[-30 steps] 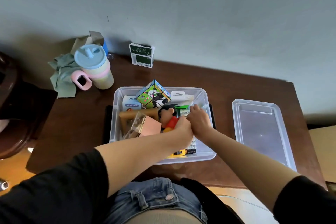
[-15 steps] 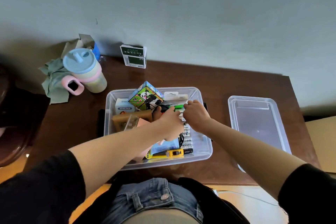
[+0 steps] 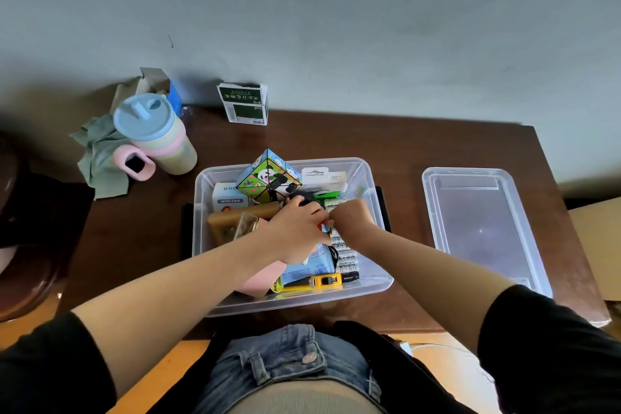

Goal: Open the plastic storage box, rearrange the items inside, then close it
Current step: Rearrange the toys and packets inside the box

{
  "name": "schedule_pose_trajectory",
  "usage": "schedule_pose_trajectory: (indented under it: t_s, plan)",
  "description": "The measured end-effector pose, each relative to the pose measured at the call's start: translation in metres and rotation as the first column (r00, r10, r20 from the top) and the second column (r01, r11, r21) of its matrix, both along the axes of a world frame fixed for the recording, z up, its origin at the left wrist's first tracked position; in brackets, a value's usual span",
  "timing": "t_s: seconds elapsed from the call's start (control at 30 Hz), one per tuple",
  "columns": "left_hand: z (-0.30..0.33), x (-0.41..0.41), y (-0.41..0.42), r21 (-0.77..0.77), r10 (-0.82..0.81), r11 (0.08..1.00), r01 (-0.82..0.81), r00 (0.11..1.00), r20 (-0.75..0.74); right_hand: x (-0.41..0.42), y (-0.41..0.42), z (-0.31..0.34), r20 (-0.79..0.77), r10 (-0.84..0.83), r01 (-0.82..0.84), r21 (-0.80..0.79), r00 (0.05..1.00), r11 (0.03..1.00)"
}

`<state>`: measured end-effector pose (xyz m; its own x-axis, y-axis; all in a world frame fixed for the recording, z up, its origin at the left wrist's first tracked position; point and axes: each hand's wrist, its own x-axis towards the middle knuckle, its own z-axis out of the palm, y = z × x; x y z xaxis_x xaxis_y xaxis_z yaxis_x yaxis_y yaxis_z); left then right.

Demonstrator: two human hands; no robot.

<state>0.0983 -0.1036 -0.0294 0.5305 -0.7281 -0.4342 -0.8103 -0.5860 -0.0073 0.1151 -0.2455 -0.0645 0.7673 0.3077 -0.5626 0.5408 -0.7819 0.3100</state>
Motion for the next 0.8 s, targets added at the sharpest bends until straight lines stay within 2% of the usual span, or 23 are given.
schedule_pose_trajectory:
  t_s: [0.03,0.13,0.23,0.43,0.8]
  plan:
    - [0.001,-0.001,-0.002,0.0,-0.056,0.998,0.056,0.998,0.03,0.002,-0.001,0.001,-0.02,-0.034,0.034,-0.014,0.999,0.999]
    - [-0.005,-0.002,0.003,-0.088,-0.016,0.996,0.019,0.999,0.04,0.001,-0.003,0.0,-0.057,-0.075,0.077,0.03,0.996,0.997]
    - [-0.007,-0.006,0.005,-0.132,0.025,0.991,-0.013,0.996,0.091,-0.004,-0.003,-0.004,-0.05,-0.044,0.048,0.07,0.998,0.996]
    - [-0.013,-0.008,0.008,-0.199,0.065,0.979,-0.041,0.991,0.115,-0.005,0.001,-0.008,-0.023,-0.167,0.168,0.147,0.986,0.975]
    - [-0.011,-0.007,0.009,-0.185,0.087,0.98,-0.076,0.995,0.051,-0.008,0.003,0.005,-0.051,-0.326,0.329,0.218,0.944,0.919]
